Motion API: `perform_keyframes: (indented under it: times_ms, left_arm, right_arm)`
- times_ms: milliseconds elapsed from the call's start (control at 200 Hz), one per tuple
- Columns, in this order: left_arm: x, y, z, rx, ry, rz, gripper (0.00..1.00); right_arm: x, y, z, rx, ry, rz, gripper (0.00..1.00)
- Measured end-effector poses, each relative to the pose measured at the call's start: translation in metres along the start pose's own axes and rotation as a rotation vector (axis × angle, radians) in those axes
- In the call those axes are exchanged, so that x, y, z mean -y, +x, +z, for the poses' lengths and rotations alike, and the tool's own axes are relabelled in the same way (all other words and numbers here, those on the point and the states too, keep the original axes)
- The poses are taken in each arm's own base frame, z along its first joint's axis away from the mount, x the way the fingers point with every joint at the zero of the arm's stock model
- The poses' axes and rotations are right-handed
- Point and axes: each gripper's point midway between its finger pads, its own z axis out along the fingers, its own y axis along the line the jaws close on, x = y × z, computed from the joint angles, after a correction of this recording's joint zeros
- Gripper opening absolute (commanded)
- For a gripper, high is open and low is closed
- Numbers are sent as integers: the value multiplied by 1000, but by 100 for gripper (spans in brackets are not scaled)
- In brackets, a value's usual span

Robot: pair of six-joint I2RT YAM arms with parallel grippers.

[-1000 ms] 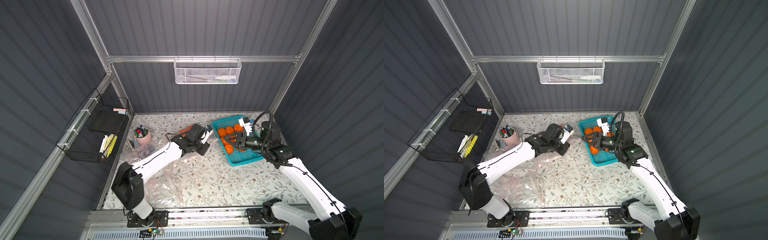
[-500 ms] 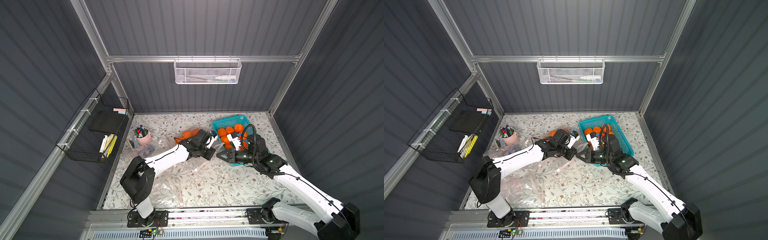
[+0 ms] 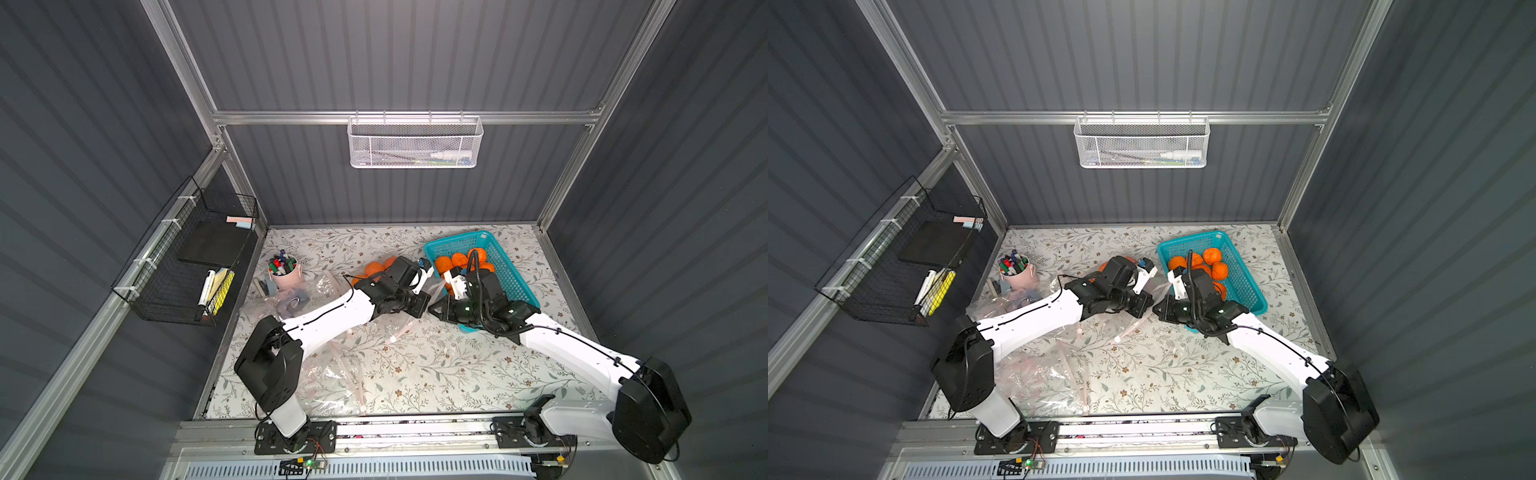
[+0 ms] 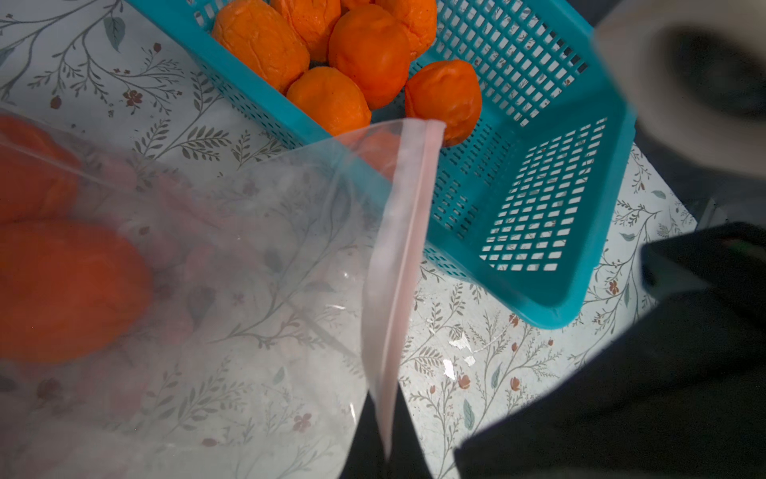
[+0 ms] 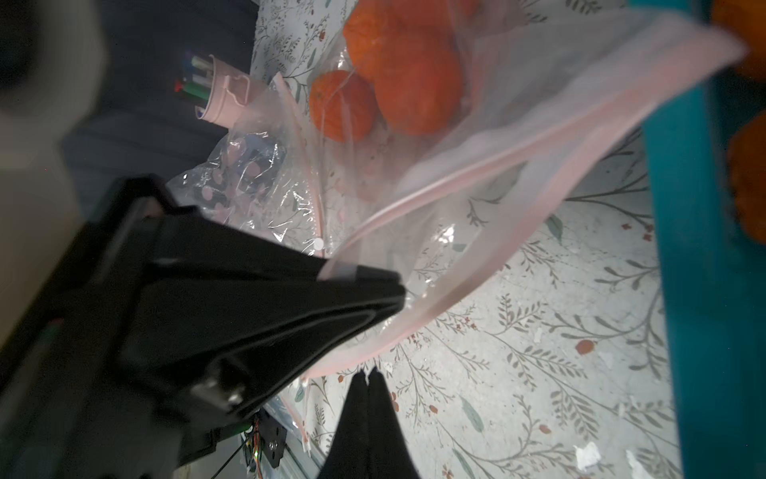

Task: Open the zip-top bag and take out the orange
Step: Open the zipper of the food storage bag at the center of the board.

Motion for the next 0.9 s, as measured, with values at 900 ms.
perform_keyframes:
  times_ms: [900]
  left_arm:
    - [15,-20,-32,57,47,-66,0]
  right_arm:
    - [14,-12,48,13,-17,202,7]
